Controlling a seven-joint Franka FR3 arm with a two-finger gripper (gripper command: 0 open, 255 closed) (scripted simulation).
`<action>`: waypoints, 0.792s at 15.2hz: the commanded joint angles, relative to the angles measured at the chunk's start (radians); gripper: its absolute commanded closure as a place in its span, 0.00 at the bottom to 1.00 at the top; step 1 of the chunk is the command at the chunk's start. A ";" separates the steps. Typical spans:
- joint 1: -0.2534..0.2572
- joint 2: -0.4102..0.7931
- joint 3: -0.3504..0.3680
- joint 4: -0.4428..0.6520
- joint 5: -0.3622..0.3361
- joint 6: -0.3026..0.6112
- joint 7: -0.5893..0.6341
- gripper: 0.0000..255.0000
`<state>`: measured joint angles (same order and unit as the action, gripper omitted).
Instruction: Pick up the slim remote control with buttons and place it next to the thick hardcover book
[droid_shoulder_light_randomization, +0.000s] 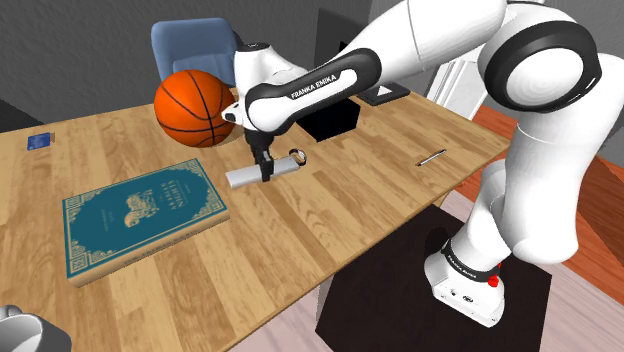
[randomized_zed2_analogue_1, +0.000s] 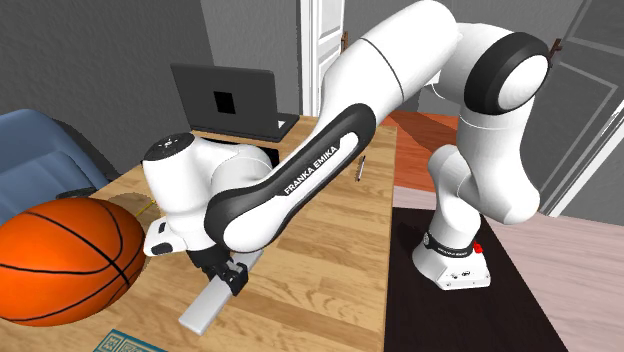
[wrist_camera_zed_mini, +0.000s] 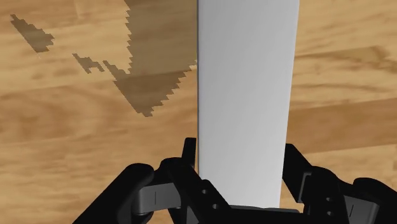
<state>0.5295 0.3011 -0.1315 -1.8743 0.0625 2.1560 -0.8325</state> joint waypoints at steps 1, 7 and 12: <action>0.000 0.014 0.001 -0.006 0.003 0.021 -0.001 1.00; 0.000 0.019 0.002 -0.010 0.004 0.030 -0.002 1.00; 0.000 0.020 0.002 -0.009 0.004 0.030 -0.002 0.00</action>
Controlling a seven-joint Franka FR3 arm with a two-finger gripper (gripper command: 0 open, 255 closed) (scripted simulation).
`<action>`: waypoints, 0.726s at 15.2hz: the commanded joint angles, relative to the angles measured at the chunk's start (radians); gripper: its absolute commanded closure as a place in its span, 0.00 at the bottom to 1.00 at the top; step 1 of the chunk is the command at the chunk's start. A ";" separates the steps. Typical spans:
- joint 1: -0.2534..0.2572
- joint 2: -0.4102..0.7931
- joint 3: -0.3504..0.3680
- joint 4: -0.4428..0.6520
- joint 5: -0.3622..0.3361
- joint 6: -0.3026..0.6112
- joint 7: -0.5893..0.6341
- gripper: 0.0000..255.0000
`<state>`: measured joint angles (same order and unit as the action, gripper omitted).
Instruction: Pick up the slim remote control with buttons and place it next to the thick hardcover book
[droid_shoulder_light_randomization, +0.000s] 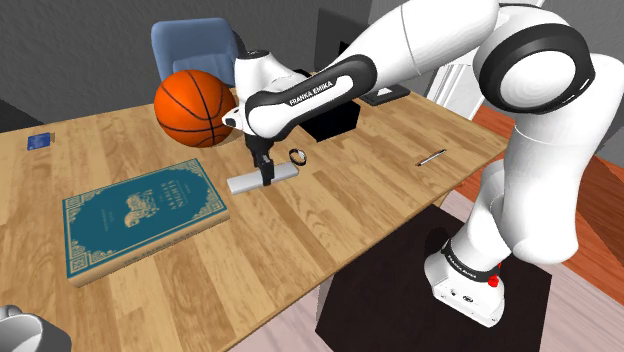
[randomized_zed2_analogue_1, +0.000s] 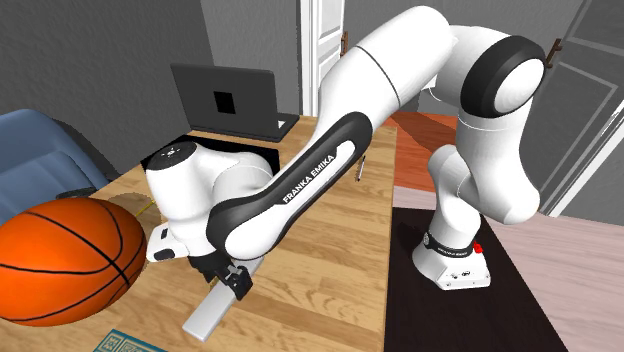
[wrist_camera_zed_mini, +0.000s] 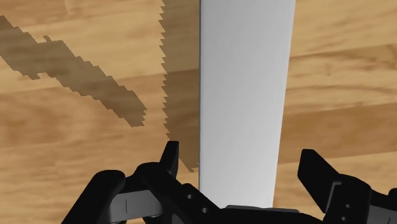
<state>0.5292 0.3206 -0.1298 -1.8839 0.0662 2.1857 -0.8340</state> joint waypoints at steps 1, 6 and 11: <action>0.000 0.000 0.000 0.000 0.000 0.000 0.000 0.00; 0.001 -0.044 -0.003 0.044 -0.009 -0.088 0.006 0.00; 0.001 -0.054 -0.004 0.058 -0.011 -0.111 0.007 0.00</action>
<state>0.5305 0.2678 -0.1340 -1.8264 0.0555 2.0765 -0.8273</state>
